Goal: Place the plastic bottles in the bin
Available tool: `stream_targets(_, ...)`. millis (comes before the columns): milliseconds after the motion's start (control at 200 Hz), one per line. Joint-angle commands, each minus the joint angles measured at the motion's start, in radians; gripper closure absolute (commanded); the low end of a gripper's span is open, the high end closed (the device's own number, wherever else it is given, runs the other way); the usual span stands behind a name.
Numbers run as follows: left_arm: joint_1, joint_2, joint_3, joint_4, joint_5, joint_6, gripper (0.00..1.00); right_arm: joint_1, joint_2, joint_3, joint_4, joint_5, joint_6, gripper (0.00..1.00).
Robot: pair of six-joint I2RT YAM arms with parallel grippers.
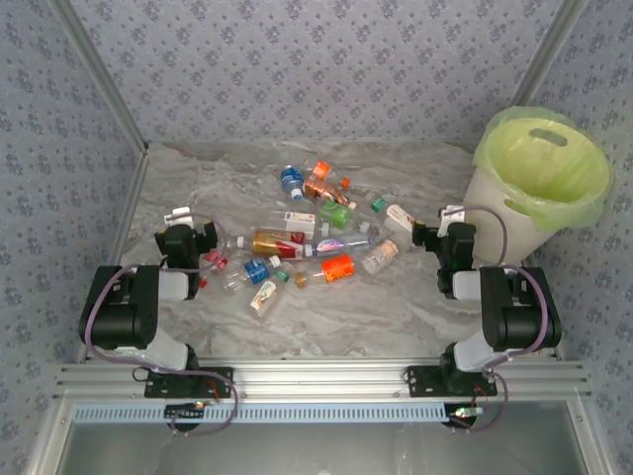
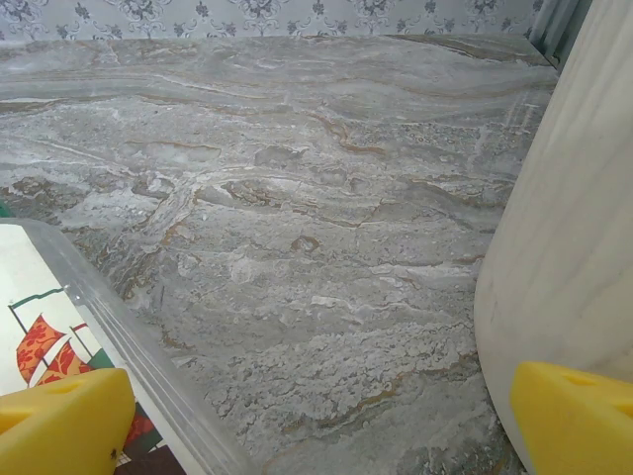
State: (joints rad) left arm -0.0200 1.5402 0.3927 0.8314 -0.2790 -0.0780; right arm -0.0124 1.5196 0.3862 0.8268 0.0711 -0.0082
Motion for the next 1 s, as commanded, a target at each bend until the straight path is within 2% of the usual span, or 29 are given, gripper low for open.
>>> stream_targets(0, 0.002, -0.008, -0.005, 0.028, 0.008, 0.007, 0.0, -0.004, 0.001, -0.002, -0.008, 0.04, 0.001, 0.0)
stream_targets(830, -0.002, -0.009, -0.007, 0.033, 0.007, 0.011, 0.01, -0.006, -0.005, 0.001, -0.014, 0.023, -0.006, 0.0)
stream_targets(924, -0.003, -0.054, 0.024, -0.056, 0.016, 0.016, 0.01, 0.004, -0.041, 0.026, -0.085, 0.016, -0.022, 0.0)
stream_targets(994, -0.003, -0.105, 0.064, -0.185, 0.021, 0.02, 0.01, 0.016, -0.094, 0.041, -0.157, 0.015, -0.041, 0.0)
